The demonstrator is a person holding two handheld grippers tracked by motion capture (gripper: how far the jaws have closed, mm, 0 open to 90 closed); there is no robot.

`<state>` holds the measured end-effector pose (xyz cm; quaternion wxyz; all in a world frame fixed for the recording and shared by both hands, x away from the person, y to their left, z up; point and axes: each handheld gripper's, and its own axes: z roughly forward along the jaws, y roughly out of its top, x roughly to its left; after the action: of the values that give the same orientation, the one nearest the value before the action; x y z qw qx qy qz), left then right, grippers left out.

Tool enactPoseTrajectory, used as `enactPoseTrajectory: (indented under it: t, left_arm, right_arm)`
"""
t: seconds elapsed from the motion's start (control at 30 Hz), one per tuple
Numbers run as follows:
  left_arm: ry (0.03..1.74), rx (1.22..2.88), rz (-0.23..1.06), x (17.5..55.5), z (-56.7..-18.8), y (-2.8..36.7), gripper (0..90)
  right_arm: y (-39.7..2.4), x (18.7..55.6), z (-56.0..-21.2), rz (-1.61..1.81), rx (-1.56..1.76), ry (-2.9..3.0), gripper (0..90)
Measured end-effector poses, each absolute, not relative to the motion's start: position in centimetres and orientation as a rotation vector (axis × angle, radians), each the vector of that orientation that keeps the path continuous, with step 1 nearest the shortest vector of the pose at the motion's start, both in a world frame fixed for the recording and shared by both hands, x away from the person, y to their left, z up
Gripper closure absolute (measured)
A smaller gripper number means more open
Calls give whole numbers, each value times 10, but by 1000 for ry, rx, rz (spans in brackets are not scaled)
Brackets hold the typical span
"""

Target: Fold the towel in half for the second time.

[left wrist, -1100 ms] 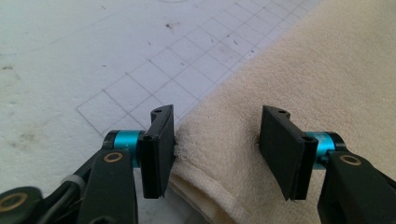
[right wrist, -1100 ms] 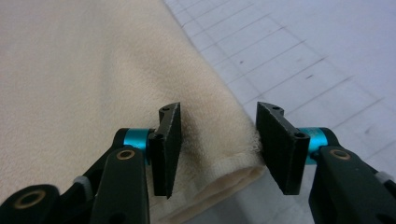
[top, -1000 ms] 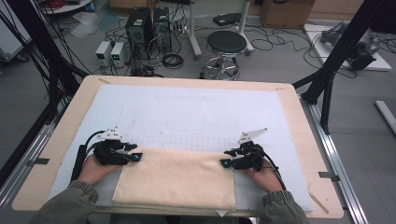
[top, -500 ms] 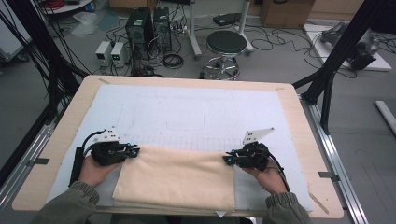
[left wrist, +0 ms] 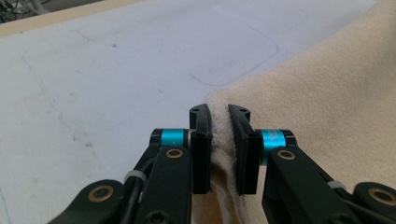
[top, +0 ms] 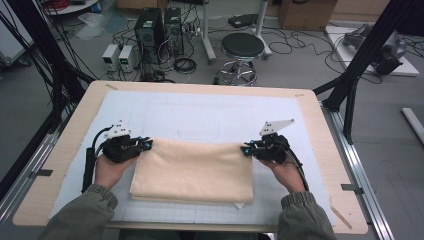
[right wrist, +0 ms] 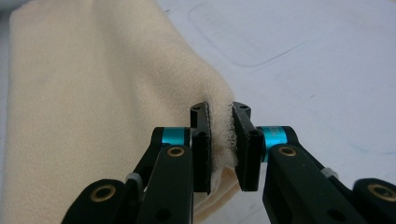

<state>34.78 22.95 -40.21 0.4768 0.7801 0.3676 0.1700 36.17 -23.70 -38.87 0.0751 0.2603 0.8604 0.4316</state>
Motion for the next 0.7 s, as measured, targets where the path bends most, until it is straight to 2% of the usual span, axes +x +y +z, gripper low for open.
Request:
enactPoseTrajectory:
  t: [0.37, 0.57, 0.7]
  left_arm:
    - [960, 1852, 467, 398, -391, 214, 791]
    - [992, 1863, 478, 420, -387, 209, 787]
    - [1021, 1872, 473, 428, -397, 207, 771]
  right_arm:
    - [-244, 419, -375, 1262, 864, 2460, 796]
    - [-245, 437, -387, 1269, 944, 2398, 794]
    - [-243, 445, -398, 1256, 995, 2400, 772]
